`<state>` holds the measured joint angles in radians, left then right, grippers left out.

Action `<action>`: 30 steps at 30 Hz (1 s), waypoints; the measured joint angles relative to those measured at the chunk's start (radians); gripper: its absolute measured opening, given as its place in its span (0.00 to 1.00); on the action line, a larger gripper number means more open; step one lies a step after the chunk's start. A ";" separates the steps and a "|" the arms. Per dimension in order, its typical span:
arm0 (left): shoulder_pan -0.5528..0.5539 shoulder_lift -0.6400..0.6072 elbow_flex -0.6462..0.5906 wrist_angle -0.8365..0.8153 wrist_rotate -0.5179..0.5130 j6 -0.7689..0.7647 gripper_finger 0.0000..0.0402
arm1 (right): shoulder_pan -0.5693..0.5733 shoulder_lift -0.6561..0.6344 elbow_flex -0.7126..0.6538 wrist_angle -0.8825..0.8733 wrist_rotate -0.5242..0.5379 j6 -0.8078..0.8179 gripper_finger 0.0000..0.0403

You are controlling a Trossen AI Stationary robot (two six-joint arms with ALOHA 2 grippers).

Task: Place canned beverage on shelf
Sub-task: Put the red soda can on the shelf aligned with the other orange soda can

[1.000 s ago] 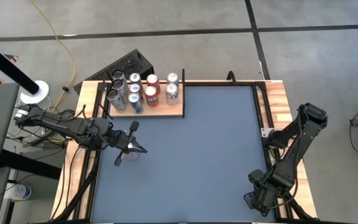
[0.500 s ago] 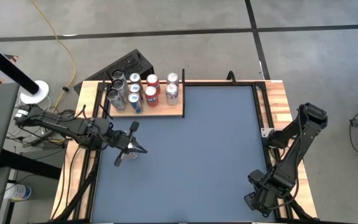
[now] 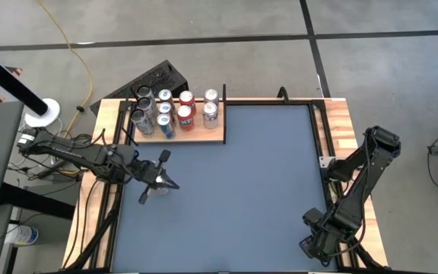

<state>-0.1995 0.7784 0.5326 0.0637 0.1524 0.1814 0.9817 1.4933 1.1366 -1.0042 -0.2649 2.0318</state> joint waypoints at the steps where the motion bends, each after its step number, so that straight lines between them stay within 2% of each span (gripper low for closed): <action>1: 0.000 0.000 0.000 0.006 0.001 0.000 0.00 | 0.000 0.000 0.000 0.000 0.000 -0.009 0.68; 15: 0.000 -0.002 0.000 0.045 -0.004 -0.006 0.00 | -0.060 0.003 0.048 -0.122 0.020 -0.205 0.57; 25: 0.000 -0.002 0.000 0.064 -0.007 -0.019 0.00 | -0.187 0.003 0.118 -0.201 0.111 -0.462 0.56; 30: 0.000 -0.002 0.000 0.063 -0.007 -0.025 0.00 | -0.282 0.003 0.146 -0.210 0.172 -0.648 0.56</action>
<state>-0.1997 0.7761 0.5323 0.1265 0.1459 0.1562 0.7002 1.4960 1.2822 -1.2145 -0.0930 1.3833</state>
